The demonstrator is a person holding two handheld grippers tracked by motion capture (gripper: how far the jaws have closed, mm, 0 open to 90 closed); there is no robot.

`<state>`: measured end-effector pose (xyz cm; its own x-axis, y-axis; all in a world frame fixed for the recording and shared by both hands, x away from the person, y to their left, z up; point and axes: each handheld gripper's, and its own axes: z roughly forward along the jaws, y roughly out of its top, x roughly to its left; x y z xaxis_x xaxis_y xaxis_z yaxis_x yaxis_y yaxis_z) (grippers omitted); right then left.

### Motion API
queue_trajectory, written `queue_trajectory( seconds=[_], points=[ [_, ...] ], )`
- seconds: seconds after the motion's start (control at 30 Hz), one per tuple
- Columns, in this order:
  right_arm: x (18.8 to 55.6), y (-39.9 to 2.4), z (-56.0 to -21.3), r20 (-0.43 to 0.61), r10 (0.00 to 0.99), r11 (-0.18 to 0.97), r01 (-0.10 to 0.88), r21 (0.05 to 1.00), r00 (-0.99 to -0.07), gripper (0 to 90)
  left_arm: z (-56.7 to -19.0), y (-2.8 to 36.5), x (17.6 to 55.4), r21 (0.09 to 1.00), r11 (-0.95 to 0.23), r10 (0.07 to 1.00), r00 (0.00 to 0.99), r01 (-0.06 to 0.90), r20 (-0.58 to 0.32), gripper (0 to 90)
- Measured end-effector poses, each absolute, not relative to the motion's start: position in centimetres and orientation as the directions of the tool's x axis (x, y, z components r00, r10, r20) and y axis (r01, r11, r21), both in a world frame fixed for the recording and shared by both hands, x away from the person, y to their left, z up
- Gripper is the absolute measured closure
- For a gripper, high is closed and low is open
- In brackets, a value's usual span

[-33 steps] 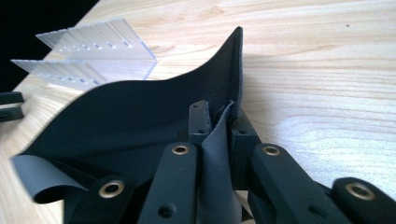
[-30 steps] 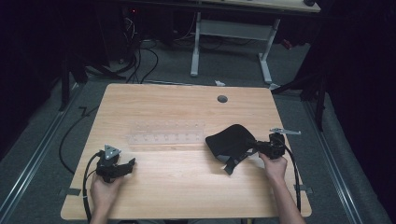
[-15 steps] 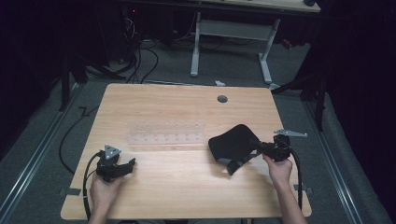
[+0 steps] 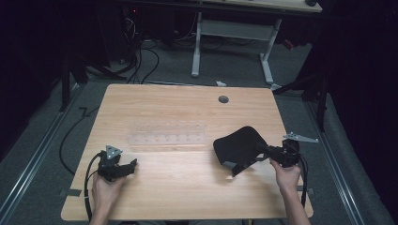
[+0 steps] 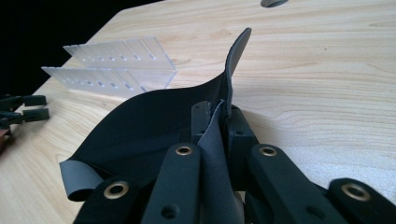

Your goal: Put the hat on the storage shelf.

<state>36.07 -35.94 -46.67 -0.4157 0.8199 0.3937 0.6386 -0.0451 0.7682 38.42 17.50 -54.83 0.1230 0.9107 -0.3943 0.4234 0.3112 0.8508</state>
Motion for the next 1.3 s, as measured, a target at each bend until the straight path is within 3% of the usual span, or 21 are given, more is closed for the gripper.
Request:
queue_trajectory(
  seconds=[0.37,0.77,1.3],
  points=[
    [35.2,-35.7,-45.7,0.4,0.812,-0.056,0.625,0.779,-0.425,85.7,-54.2,17.1,37.7,0.857,0.294,0.899,0.181,0.423,-0.398,25.4],
    [33.8,-34.2,-44.5,0.389,0.798,-0.033,0.611,0.791,-0.461,85.6,-51.6,13.4,35.3,0.884,0.233,0.841,0.372,0.406,-0.393,25.1],
    [33.6,-32.1,-43.8,0.406,0.764,-0.017,0.614,0.789,-0.501,85.5,-49.3,9.7,33.6,0.888,0.198,0.751,0.518,0.415,-0.409,24.3]
  ],
)
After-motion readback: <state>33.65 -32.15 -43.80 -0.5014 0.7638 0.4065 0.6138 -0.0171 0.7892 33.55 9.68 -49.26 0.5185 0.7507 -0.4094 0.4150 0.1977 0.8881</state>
